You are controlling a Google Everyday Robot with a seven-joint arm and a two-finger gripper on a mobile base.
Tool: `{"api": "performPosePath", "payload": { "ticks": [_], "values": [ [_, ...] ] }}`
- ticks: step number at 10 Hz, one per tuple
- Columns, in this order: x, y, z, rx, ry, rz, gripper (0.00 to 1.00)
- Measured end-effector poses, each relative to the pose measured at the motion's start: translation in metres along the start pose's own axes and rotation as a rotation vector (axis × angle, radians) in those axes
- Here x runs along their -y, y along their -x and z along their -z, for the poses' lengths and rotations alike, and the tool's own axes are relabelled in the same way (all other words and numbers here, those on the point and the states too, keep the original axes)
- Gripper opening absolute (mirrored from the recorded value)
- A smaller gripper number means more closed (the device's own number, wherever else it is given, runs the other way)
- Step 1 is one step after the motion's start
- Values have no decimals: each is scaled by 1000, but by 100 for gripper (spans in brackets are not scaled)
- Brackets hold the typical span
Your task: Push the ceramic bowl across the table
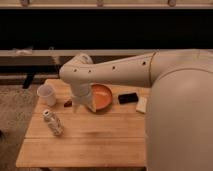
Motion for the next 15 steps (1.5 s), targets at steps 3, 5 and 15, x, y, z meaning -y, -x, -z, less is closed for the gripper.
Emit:
{"api": "performPosePath", "payload": {
  "ticks": [3,5,15],
  "values": [
    [0,0,0,0,0,0,65],
    [0,1,1,1,0,0,65],
    [69,165,-38,122,18,34,65]
  ]
}}
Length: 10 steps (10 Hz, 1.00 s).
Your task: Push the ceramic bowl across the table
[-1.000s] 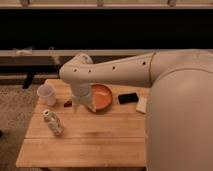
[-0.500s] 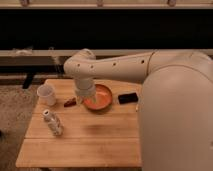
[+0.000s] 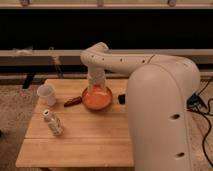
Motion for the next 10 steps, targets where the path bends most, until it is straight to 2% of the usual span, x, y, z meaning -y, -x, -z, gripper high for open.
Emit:
{"api": "performPosePath", "payload": {
  "ticks": [2,5,7,10],
  "values": [
    [1,23,-42,12,6,11,65],
    [-8,19,-85,-37,15,18,65],
    [-4,7,-99,-74,25,1,65],
    [3,-20,-106,-117,34,-24,65]
  ]
}}
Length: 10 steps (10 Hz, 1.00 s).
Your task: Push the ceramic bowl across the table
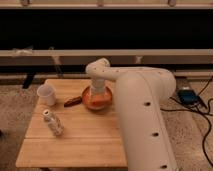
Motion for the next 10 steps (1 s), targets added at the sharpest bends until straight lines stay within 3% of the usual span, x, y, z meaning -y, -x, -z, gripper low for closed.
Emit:
{"api": "performPosePath", "payload": {
  "ticks": [3,10],
  "values": [
    [2,-26,-8,-48,1,-20,65],
    [-3,-123,-9,-116,-9,-72,65]
  ]
}}
